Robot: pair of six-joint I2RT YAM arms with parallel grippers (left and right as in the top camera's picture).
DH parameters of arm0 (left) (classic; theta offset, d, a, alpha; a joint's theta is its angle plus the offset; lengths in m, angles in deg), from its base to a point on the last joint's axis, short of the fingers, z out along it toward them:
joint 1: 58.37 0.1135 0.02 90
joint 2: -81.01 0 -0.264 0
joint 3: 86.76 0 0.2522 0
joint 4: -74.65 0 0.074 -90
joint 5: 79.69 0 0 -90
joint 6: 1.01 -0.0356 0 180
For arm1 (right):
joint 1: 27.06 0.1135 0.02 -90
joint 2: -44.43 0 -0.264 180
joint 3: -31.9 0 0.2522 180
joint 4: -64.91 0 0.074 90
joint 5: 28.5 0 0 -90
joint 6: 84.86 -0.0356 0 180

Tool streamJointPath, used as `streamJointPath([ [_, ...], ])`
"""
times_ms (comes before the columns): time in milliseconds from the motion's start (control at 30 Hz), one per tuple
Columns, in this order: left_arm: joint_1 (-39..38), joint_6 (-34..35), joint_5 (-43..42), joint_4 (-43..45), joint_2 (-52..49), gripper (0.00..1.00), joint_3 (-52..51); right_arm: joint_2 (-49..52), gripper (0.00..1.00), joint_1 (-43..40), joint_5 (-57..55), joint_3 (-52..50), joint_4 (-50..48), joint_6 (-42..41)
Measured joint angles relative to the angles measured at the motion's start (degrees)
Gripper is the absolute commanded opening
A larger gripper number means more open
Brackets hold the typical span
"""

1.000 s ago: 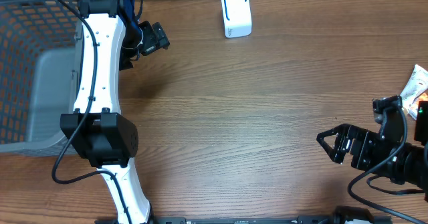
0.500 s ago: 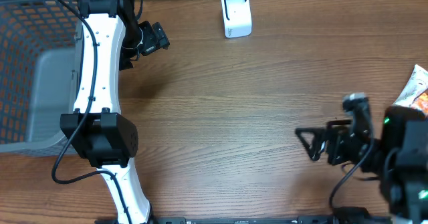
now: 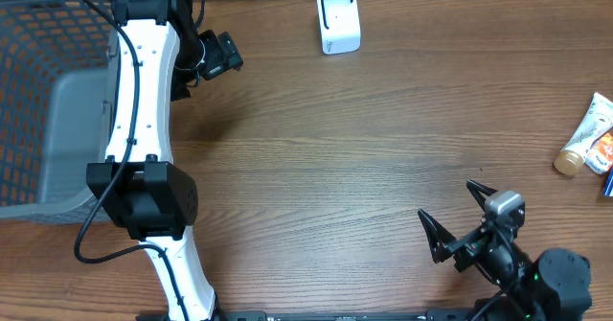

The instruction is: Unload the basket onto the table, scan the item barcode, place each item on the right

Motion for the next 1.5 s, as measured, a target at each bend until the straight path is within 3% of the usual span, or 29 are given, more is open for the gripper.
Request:
streamJointPath([
  [200,0.0,0.0,0.0,0.0,0.0,1.00,0.0,-5.6,1.00,0.0,-2.6,-4.6,-5.5,0.2],
  [533,0.0,0.0,0.0,0.0,0.0,1.00,0.0,-5.6,1.00,0.0,-4.3,-16.0,-24.8,1.1],
  [867,0.0,0.0,0.0,0.0,0.0,1.00,0.0,-5.6,1.00,0.0,-8.4,-22.3,-37.0,1.1],
  [1500,0.0,0.0,0.0,0.0,0.0,1.00,0.0,-5.7,1.00,-3.1,-22.4,-22.7,-28.9,1.0],
])
